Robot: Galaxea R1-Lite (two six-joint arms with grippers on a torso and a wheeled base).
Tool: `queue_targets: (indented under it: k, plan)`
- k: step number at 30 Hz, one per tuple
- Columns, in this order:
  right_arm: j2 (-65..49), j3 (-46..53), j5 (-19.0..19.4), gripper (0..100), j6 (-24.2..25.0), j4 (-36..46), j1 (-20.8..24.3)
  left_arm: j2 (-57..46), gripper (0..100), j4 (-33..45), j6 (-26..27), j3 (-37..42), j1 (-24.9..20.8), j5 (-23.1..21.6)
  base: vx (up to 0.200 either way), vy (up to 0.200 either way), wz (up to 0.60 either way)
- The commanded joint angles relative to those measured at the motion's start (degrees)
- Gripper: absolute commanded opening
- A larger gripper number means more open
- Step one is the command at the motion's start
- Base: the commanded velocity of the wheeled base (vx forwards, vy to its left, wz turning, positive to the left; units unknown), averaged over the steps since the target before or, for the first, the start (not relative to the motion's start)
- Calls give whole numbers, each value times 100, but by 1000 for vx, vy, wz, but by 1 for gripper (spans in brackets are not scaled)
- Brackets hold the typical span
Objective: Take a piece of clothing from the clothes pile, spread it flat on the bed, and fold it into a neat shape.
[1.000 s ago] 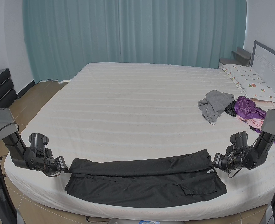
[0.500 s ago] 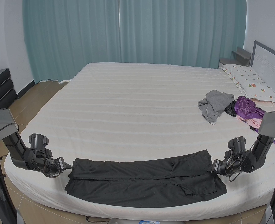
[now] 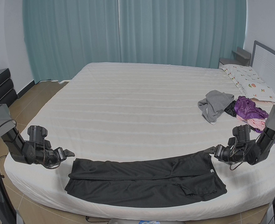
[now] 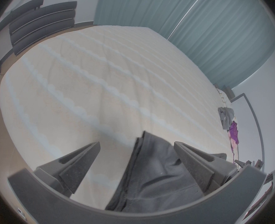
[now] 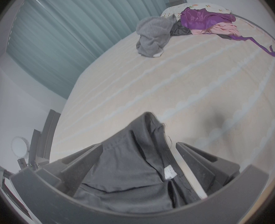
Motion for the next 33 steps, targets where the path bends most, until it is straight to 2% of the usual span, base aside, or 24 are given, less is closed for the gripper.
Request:
queue_targets:
  k: [1,4,7,8,10,14,18,19,26,33]
  plan:
    - [244,-374,12,100,339,-12,-5,293,100,-1,-481,-529,-339,61,0,0,0]
    - [587,-584,-14,100,392,-29,-5,618,100,-10,-516,-731,-532,325,0,0,0]
    - [780,-655,12,100,488,-187,-14,952,100,-10,-551,-933,-778,896,0,0,0]
    - [789,-655,12,100,506,-196,-14,970,100,-10,-560,-942,-796,922,0,0,0]
    - [1035,-576,-5,100,734,-442,-14,1180,100,-10,-586,-1048,-1024,1476,0,0,0]
    - [1088,-409,21,100,769,-926,-49,1172,100,-10,-621,-1057,-1042,1502,0,0,0]
    - [1114,-365,12,100,769,-1005,-40,1163,100,-80,-832,-1039,-1042,1502,0,0,0]
    - [1114,-365,12,100,769,-1005,-40,1163,0,-80,-832,-1039,-1042,1502,0,0,0]
    - [1105,-207,12,100,769,-1163,-14,1189,0,-599,-1650,-977,-963,1590,0,0,0]
    - [1123,-189,-14,100,787,-1216,-14,1189,0,-660,-1781,-933,-831,1634,0,0,0]
